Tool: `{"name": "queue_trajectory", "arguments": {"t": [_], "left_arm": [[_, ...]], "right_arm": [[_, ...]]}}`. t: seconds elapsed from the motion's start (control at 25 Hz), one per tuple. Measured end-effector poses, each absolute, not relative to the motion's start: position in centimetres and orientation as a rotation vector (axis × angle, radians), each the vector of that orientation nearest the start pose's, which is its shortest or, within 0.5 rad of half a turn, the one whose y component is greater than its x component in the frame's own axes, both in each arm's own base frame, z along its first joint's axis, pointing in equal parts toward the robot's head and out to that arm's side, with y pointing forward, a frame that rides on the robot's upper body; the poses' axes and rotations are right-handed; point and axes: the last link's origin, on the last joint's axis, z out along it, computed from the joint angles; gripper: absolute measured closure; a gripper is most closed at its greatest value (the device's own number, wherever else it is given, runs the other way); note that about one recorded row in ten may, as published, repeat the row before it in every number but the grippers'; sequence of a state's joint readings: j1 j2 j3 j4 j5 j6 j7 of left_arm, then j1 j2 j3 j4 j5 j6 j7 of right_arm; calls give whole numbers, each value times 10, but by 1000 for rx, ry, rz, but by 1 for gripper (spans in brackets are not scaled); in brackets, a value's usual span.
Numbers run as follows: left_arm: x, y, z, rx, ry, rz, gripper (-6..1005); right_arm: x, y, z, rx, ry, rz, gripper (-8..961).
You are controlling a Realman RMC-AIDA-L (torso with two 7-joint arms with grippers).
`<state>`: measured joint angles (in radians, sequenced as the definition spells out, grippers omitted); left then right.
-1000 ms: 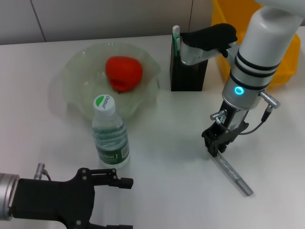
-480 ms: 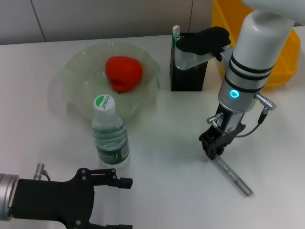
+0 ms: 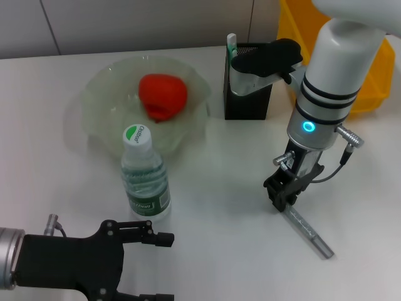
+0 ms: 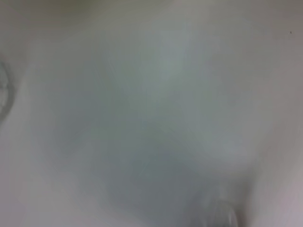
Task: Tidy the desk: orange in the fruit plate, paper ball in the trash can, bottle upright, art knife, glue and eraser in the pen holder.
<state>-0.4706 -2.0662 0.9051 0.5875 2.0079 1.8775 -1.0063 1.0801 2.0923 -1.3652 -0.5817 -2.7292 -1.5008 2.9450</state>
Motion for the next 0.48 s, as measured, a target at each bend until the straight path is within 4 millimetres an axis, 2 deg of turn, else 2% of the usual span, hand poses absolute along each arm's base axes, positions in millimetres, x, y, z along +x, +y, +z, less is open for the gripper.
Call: {"name": "queue_trajectory", "arguments": {"t": [0.48], "left_arm": [[-255,254,-24,-3136,-69,-846,184]], "right_arm": [[175,380,-59,-2303,1417,-913,796]]}}
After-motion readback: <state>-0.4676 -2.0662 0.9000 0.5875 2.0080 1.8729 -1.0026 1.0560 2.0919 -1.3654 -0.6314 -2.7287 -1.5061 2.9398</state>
